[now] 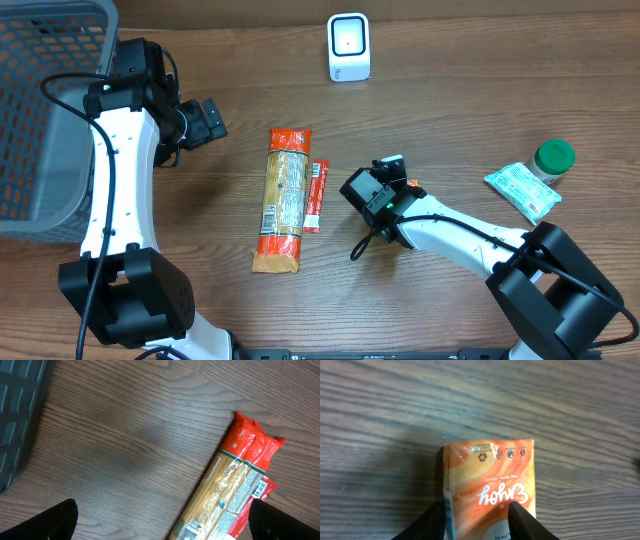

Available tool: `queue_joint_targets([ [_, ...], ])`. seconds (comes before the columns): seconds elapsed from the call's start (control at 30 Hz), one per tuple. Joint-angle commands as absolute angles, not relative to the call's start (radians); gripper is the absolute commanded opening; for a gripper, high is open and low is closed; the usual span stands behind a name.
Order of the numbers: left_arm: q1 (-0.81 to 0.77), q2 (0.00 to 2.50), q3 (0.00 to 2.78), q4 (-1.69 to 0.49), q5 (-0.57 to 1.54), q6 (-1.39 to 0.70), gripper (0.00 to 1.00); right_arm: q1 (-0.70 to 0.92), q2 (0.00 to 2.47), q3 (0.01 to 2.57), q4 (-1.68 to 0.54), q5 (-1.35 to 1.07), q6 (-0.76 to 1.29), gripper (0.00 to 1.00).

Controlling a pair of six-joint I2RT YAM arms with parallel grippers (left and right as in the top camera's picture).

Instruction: Scan the item barcode

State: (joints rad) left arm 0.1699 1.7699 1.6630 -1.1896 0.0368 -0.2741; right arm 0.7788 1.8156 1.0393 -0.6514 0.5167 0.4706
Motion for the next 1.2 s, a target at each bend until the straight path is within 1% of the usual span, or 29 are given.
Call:
queue_joint_targets([
  [0.0, 0.163, 1.772, 1.68, -1.192, 0.033, -0.258, 1.0, 0.775, 1.778, 1.044, -0.661, 0.477, 0.475, 0.41],
  [0.1, 0.163, 1.772, 1.68, -1.192, 0.033, -0.258, 1.0, 0.757, 1.748, 1.07, -0.686, 0.441, 0.475, 0.41],
  [0.27, 0.163, 1.772, 1.68, -1.192, 0.033, -0.258, 1.0, 0.696, 1.662, 1.083, -0.682, 0.289, 0.433, 0.42],
  [0.37, 0.163, 1.772, 1.68, -1.192, 0.033, -0.258, 1.0, 0.651, 1.633, 1.083, -0.69, 0.231, 0.411, 0.53],
  [0.4, 0.163, 1.772, 1.68, -1.192, 0.033, -0.258, 1.0, 0.627, 1.633, 1.083, -0.695, 0.207, 0.411, 0.54],
  [0.5, 0.163, 1.772, 1.68, -1.192, 0.033, -0.258, 1.0, 0.572, 1.633, 1.078, -0.712, 0.192, 0.411, 0.53],
  [0.63, 0.163, 1.772, 1.68, -1.192, 0.033, -0.258, 1.0, 0.506, 1.633, 1.066, -0.718, 0.179, 0.41, 0.49],
  [0.73, 0.163, 1.772, 1.68, -1.192, 0.033, -0.258, 1.0, 0.471, 1.633, 1.05, -0.712, 0.093, 0.352, 0.49],
  [0.83, 0.163, 1.772, 1.68, -1.192, 0.033, -0.258, 1.0, 0.449, 1.635, 1.034, -0.711, 0.007, 0.279, 0.49],
  [1.0, 0.163, 1.772, 1.68, -1.192, 0.033, -0.258, 1.0, 0.443, 1.636, 1.024, -0.711, 0.004, 0.279, 0.49],
  [1.17, 0.163, 1.772, 1.68, -1.192, 0.033, -0.258, 1.0, 0.423, 1.637, 1.024, -0.702, -0.031, 0.279, 0.45],
])
